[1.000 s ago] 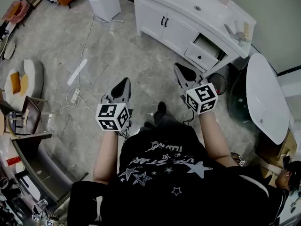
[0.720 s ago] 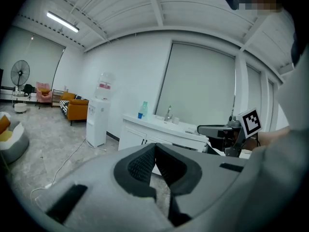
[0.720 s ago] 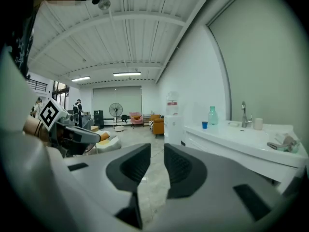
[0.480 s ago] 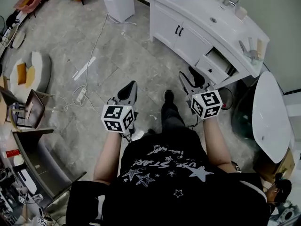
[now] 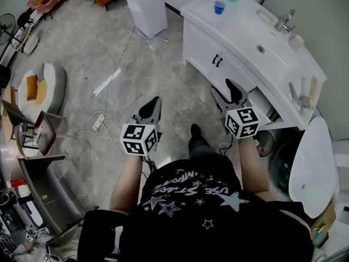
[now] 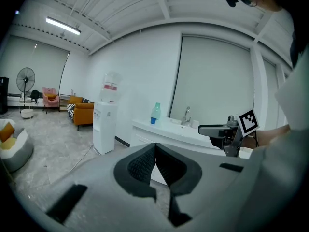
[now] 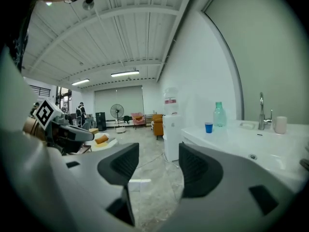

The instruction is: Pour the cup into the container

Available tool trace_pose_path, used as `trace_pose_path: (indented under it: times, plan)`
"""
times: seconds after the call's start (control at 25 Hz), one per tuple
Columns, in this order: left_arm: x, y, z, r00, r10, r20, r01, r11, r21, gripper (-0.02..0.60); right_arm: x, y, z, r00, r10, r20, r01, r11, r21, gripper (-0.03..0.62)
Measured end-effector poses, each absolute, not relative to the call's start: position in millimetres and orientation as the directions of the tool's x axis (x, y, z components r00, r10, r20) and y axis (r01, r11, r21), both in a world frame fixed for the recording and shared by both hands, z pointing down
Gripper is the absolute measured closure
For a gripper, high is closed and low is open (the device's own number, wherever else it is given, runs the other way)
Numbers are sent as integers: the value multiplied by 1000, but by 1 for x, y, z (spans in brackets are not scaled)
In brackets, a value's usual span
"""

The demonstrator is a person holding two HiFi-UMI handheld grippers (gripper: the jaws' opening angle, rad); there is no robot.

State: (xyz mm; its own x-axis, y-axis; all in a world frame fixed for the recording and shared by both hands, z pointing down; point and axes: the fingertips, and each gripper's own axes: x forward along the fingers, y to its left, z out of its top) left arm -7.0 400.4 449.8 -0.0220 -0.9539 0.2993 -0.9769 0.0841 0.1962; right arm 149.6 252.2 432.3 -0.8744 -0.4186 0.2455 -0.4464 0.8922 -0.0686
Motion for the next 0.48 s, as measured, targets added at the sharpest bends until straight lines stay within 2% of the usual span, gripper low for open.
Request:
trace_pose_path:
  times: [0.48]
  plan:
    - [-55, 253, 438, -67, -952, 299, -975, 126, 182, 572, 99, 91, 428, -886, -383, 260, -414, 907, -75, 329]
